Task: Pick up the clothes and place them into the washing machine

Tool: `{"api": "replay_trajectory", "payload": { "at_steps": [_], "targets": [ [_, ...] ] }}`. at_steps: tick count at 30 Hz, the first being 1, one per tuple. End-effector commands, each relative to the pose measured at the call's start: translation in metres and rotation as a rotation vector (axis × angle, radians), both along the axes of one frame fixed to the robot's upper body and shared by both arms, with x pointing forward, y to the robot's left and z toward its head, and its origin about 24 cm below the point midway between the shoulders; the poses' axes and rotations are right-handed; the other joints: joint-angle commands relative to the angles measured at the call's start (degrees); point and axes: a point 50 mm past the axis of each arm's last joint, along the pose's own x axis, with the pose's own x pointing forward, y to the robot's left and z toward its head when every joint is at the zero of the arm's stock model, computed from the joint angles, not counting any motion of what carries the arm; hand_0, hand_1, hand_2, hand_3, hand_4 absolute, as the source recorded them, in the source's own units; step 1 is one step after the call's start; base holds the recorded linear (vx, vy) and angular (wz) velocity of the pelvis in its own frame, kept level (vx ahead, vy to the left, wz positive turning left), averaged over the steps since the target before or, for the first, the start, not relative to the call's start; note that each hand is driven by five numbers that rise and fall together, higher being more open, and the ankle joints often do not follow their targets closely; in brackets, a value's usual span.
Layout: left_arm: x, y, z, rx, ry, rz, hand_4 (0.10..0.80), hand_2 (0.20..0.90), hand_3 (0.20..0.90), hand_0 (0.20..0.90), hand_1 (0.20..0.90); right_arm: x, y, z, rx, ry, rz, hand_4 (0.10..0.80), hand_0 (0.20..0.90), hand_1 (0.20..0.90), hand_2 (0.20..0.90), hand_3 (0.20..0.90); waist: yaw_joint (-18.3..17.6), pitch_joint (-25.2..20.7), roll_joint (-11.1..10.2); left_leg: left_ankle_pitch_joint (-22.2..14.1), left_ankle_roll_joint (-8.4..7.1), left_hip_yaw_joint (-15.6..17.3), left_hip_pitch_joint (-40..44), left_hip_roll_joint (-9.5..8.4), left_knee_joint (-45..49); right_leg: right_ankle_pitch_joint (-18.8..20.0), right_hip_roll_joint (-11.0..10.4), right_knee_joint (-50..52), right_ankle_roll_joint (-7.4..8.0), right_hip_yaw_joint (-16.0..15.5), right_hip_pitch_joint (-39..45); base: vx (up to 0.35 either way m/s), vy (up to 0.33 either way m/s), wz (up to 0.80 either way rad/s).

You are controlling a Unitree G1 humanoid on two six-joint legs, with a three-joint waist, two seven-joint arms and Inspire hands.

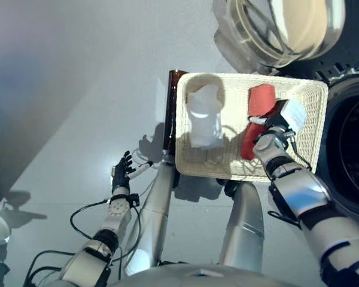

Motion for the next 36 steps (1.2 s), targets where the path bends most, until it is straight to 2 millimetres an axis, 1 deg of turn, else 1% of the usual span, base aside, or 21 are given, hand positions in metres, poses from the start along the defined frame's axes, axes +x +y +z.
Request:
{"api": "replay_trajectory", "payload": {
  "at_steps": [1,2,7,10,11,12,13,14,16,17,18,19,20,23,24,25,26,28,32,33,36],
  "targets": [
    [-0.021,0.019,-0.012,0.038,0.043,0.081,0.800,0.900,0.900,0.900,0.900,-0.001,-0.010,0.009,-0.010,-0.074,-0.009,0.300,0.200,0.200,0.200,0.200,-0.6,-1.5,0.7,0.0,-0.22,2.9,4.6,-1.50,-6.3,2.8,3.7,-7.4,-1.04,-0.5,8.3,0.001,-0.005,-0.11],
    [-0.021,0.022,-0.013,0.042,0.048,0.091,0.800,0.900,0.900,0.900,0.900,-0.001,-0.011,0.009,0.022,-0.100,-0.010,0.300,0.200,0.200,0.200,0.200,-1.0,-1.4,0.5,0.4,-0.29,3.1,5.7,-1.38,-7.2,3.4,3.9,-8.9,-0.84,-0.4,9.5,0.003,-0.008,-0.17],
    [-0.031,0.029,-0.020,0.048,0.097,0.108,0.800,0.900,0.900,0.900,0.900,-0.013,-0.017,-0.008,0.207,-0.145,-0.053,0.300,0.200,0.200,0.200,0.200,-2.5,-1.9,0.5,1.6,-0.49,4.3,11.7,-0.68,-11.9,5.9,4.7,-14.9,-0.08,0.5,14.9,0.025,-0.001,-0.19],
    [-0.040,0.035,-0.027,0.055,0.144,0.127,0.800,0.900,0.900,0.900,0.900,-0.020,-0.020,-0.017,0.378,-0.213,-0.102,0.300,0.200,0.200,0.200,0.200,-3.6,-2.2,0.5,2.2,-0.58,5.1,14.8,-0.28,-14.1,7.2,5.2,-18.4,0.24,1.4,17.7,-0.011,0.014,-0.18],
    [-0.041,0.036,-0.027,0.054,0.147,0.129,0.800,0.900,0.900,0.900,0.900,-0.022,-0.020,-0.020,0.464,-0.258,-0.128,0.300,0.200,0.200,0.200,0.200,-3.9,-2.1,0.7,4.4,-0.26,5.9,15.0,0.12,-15.3,9.6,5.5,-19.9,-0.19,1.3,17.9,-0.095,0.036,-0.22],
    [-0.043,0.037,-0.029,0.051,0.152,0.134,0.800,0.900,0.900,0.900,0.900,-0.024,-0.023,-0.022,0.560,-0.313,-0.166,0.300,0.200,0.200,0.200,0.200,-4.1,-2.1,0.7,4.5,-0.24,6.2,15.7,0.32,-15.7,9.9,5.6,-20.8,-0.09,1.7,18.4,-0.098,0.040,-0.37],
    [-0.046,0.038,-0.030,0.048,0.161,0.139,0.800,0.900,0.900,0.900,0.900,-0.026,-0.024,-0.024,0.590,-0.327,-0.177,0.300,0.200,0.200,0.200,0.200,-4.2,-2.1,0.8,4.5,-0.19,6.4,16.0,0.43,-15.8,10.2,5.8,-21.3,-0.13,2.0,18.6,0.007,0.012,-0.46],
    [-0.047,0.041,-0.030,0.044,0.161,0.144,0.800,0.900,0.900,0.900,0.900,-0.027,-0.021,-0.025,0.699,-0.395,-0.194,0.300,0.200,0.200,0.200,0.200,-4.4,-2.2,0.8,4.6,-0.19,6.9,16.4,0.63,-16.2,10.4,5.9,-21.9,-0.10,2.4,19.0,0.010,-0.010,-0.45],
    [-0.049,0.040,-0.031,0.032,0.161,0.148,0.800,0.900,0.900,0.900,0.900,-0.033,-0.023,-0.033,0.867,-0.485,-0.263,0.300,0.200,0.200,0.200,0.200,-4.8,-2.4,1.2,4.6,-0.26,7.2,17.0,0.73,-16.6,10.6,6.0,-22.7,0.00,2.8,19.4,0.005,0.003,-0.28],
    [-0.051,0.038,-0.032,0.011,0.158,0.147,0.800,0.900,0.900,0.900,0.900,-0.035,-0.020,-0.036,1.011,-0.568,-0.282,0.300,0.200,0.200,0.200,0.200,-5.1,-2.5,1.8,4.4,-0.22,7.5,16.8,0.83,-16.0,10.4,6.3,-22.4,-0.17,3.2,19.1,-0.018,0.012,-0.25],
    [-0.051,0.038,-0.033,0.009,0.160,0.145,0.800,0.900,0.900,0.900,0.900,-0.033,-0.017,-0.033,1.087,-0.644,-0.288,0.300,0.200,0.200,0.200,0.200,-5.3,-2.5,2.1,4.2,-0.06,7.7,16.6,0.85,-15.3,10.1,6.6,-21.7,-0.39,3.7,18.7,-0.019,0.004,-0.22],
    [-0.051,0.038,-0.033,0.009,0.160,0.145,0.800,0.900,0.900,0.900,0.900,-0.033,-0.017,-0.034,1.089,-0.644,-0.289,0.300,0.200,0.200,0.200,0.200,-5.2,-2.5,2.0,4.1,-0.06,7.8,16.5,0.86,-15.2,10.0,6.6,-21.7,-0.39,3.7,18.6,0.102,-0.001,-0.23],
    [-0.053,0.036,-0.034,-0.003,0.164,0.145,0.800,0.900,0.900,0.900,0.900,-0.034,-0.014,-0.036,1.182,-0.702,-0.291,0.300,0.200,0.200,0.200,0.200,-5.4,-3.0,2.3,1.8,-0.27,7.3,17.0,0.70,-14.6,8.1,6.7,-20.8,-0.05,4.5,18.8,0.113,0.017,-0.20],
    [-0.061,0.026,-0.040,-0.049,0.180,0.129,0.800,0.900,0.900,0.900,0.900,-0.038,-0.014,-0.037,1.389,-0.910,-0.360,0.300,0.200,0.200,0.200,0.200,-5.7,-3.6,3.6,1.3,-0.15,7.6,16.6,0.51,-13.8,7.8,6.8,-20.5,-0.18,5.2,18.2,0.000,0.032,-0.22],
    [-0.065,0.022,-0.042,-0.069,0.189,0.119,0.800,0.900,0.900,0.900,0.900,-0.037,-0.011,-0.034,1.472,-1.002,-0.374,0.300,0.200,0.200,0.200,0.200,-5.8,-3.5,4.2,3.1,0.12,8.5,16.2,0.73,-14.3,9.4,6.7,-21.1,-0.46,4.9,17.7,0.012,0.040,-0.21],
    [-0.069,0.017,-0.045,-0.087,0.197,0.113,0.800,0.900,0.900,0.900,0.900,-0.036,-0.010,-0.033,1.503,-1.047,-0.390,0.300,0.200,0.200,0.200,0.200,-5.7,-4.2,4.7,1.3,-0.14,8.0,16.8,0.58,-14.3,7.7,6.9,-20.8,-0.06,5.7,18.1,-0.092,0.045,-0.21],
    [-0.071,0.014,-0.046,-0.102,0.201,0.104,0.800,0.900,0.900,0.900,0.900,-0.035,-0.010,-0.029,1.531,-1.111,-0.399,0.300,0.200,0.200,0.200,0.200,-5.7,-4.0,5.3,3.1,0.15,8.7,16.3,0.75,-14.6,9.3,6.8,-21.2,-0.38,5.4,17.6,0.020,0.048,-0.16],
    [-0.078,0.006,-0.050,-0.127,0.219,0.080,0.800,0.900,0.900,0.900,0.900,-0.034,-0.015,-0.021,1.591,-1.246,-0.446,0.300,0.200,0.200,0.200,0.200,-5.5,-4.5,6.7,3.0,0.20,9.0,16.6,0.66,-15.0,9.1,7.0,-21.2,-0.33,5.9,17.6,-0.041,0.048,-0.16],
    [-0.079,-0.003,-0.050,-0.147,0.216,0.035,0.800,0.900,0.900,0.900,0.900,-0.027,-0.030,0.004,1.604,-1.402,-0.474,0.300,0.200,0.200,0.200,0.200,-4.8,-5.2,9.0,2.8,0.28,9.4,16.7,0.56,-15.0,8.6,7.1,-20.8,-0.31,6.9,17.2,0.005,0.033,-0.07],
    [-0.082,-0.005,-0.052,-0.145,0.225,0.017,0.800,0.900,0.900,0.900,0.900,-0.024,-0.035,0.014,1.610,-1.453,-0.471,0.300,0.200,0.200,0.200,0.200,-4.6,-5.4,9.8,2.7,0.30,9.6,16.7,0.46,-14.9,8.4,7.1,-20.5,-0.38,7.3,17.0,0.008,0.039,-0.06],
    [-0.086,-0.007,-0.054,-0.147,0.242,0.007,0.800,0.900,0.900,0.900,0.900,-0.021,-0.048,0.034,1.601,-1.536,-0.465,0.300,0.200,0.200,0.200,0.200,-4.3,-5.9,11.4,2.4,0.29,10.0,16.8,0.26,-14.9,8.2,7.0,-20.1,-0.31,8.1,16.5,0.013,0.044,-0.08]
  ]
}}
